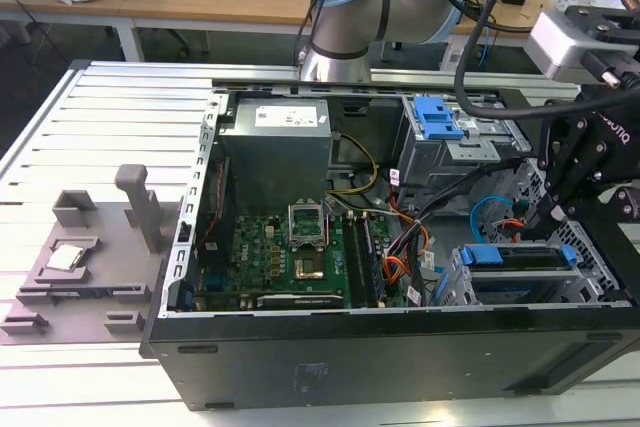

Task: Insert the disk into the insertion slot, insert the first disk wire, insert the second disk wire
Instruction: 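Insert the disk into the insertion slot, then insert the first disk wire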

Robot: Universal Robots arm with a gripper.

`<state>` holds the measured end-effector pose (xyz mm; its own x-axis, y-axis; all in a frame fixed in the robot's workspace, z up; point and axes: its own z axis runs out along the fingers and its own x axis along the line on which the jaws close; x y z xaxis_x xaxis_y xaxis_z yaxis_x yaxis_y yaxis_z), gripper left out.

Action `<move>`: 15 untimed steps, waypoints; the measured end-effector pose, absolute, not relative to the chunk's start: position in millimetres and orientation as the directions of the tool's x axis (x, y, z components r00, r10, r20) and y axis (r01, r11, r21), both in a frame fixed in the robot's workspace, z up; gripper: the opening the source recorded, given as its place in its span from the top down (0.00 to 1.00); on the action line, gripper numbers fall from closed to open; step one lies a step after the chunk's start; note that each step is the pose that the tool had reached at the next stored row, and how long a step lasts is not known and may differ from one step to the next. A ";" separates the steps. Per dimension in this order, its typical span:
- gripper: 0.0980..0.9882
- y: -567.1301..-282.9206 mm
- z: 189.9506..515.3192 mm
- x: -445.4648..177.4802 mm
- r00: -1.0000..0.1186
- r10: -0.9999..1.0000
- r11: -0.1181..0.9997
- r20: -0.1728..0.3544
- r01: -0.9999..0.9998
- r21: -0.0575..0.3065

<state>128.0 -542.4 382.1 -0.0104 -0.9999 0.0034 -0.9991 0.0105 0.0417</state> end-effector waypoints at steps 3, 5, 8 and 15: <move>0.99 -542.5 381.8 128.2 -0.010 -1.000 0.010 0.004 -0.999 0.042; 0.99 -542.5 381.7 128.4 -0.010 -1.000 0.010 0.003 -0.999 0.042; 0.99 -542.5 381.7 128.4 -0.010 -1.000 0.010 0.003 -0.999 0.042; 0.99 -542.5 381.7 128.5 -0.010 -1.000 0.011 0.003 -0.999 0.042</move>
<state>128.5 -542.5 381.7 -0.0104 -0.9999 0.0034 -0.9991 0.0105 0.0417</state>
